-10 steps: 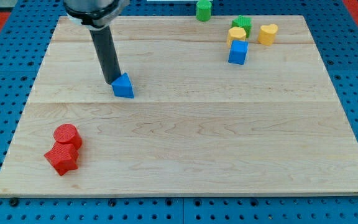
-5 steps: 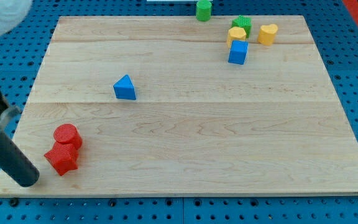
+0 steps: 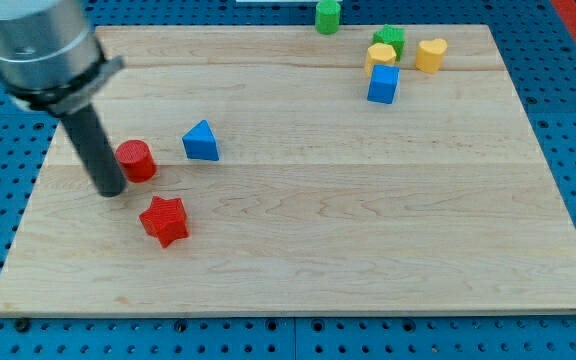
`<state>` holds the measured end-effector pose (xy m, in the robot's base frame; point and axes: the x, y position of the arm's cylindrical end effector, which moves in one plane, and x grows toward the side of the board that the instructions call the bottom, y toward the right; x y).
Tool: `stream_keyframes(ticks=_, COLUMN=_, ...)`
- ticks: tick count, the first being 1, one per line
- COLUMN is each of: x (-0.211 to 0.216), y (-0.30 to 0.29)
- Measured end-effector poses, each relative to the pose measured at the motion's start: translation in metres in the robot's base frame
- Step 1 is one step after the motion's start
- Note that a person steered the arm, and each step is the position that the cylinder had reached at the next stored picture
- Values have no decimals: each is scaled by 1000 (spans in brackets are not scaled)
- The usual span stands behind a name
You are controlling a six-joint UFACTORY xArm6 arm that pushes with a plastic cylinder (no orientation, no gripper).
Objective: Move the triangle and red circle to the top left side of the board
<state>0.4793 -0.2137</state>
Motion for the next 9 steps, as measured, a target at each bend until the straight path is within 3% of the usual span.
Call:
stream_keyframes(ticks=1, x=-13, y=-27)
stream_keyframes(ticks=2, x=-33, y=9)
stream_keyframes(ticks=3, x=-25, y=66)
stream_keyframes(ticks=4, x=12, y=62)
stream_keyframes(ticks=5, x=-6, y=92)
stream_keyframes(ticks=6, x=-62, y=113)
stream_keyframes(ticks=7, x=-89, y=135)
stream_keyframes(ticks=9, x=-175, y=132)
